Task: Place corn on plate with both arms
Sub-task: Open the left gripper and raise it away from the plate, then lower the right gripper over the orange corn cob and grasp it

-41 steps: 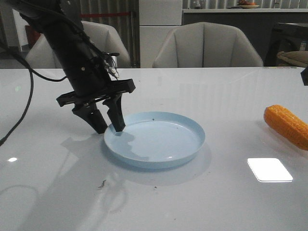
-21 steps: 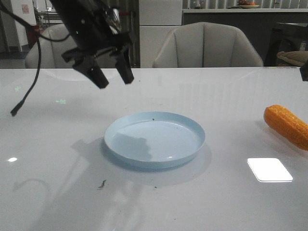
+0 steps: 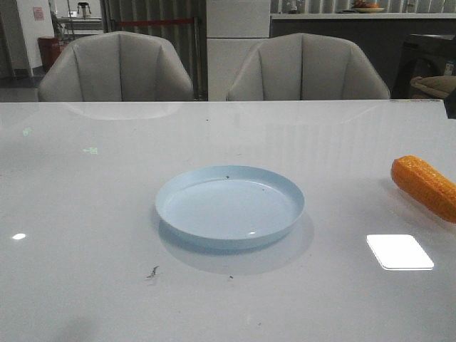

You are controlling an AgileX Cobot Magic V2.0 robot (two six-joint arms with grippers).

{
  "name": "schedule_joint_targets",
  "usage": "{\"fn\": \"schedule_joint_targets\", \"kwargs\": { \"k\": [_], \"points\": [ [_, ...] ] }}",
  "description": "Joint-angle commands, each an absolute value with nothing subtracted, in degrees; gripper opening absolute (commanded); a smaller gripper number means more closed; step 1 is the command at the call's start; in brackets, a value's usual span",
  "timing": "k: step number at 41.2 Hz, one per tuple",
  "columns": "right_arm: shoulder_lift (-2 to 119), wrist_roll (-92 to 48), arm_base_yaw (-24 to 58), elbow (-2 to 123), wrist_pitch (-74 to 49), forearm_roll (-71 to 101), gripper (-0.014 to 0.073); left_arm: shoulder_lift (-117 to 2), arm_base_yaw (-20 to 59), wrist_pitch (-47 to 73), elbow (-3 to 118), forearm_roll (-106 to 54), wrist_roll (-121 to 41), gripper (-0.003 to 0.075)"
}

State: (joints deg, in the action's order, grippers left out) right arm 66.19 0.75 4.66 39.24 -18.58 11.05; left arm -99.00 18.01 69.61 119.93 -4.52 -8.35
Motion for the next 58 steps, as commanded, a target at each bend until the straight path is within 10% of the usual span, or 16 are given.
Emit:
{"fn": "schedule_joint_targets", "kwargs": {
  "k": [1,30,58],
  "points": [
    [65.27,0.45,4.44,41.36,-15.22,10.15,0.0479,-91.36,17.89,63.33,113.48,-1.39,-7.97,0.0489],
    [79.06,0.45,-6.3,62.05,-28.38,1.78,0.0596,-56.46,9.09,38.46,51.28,3.56,0.83,0.0489],
    [100.46,-0.38,0.7,72.41,-32.38,1.84,0.0596,-51.45,8.88,33.95,45.24,2.81,0.83,0.0489]
  ]
}}
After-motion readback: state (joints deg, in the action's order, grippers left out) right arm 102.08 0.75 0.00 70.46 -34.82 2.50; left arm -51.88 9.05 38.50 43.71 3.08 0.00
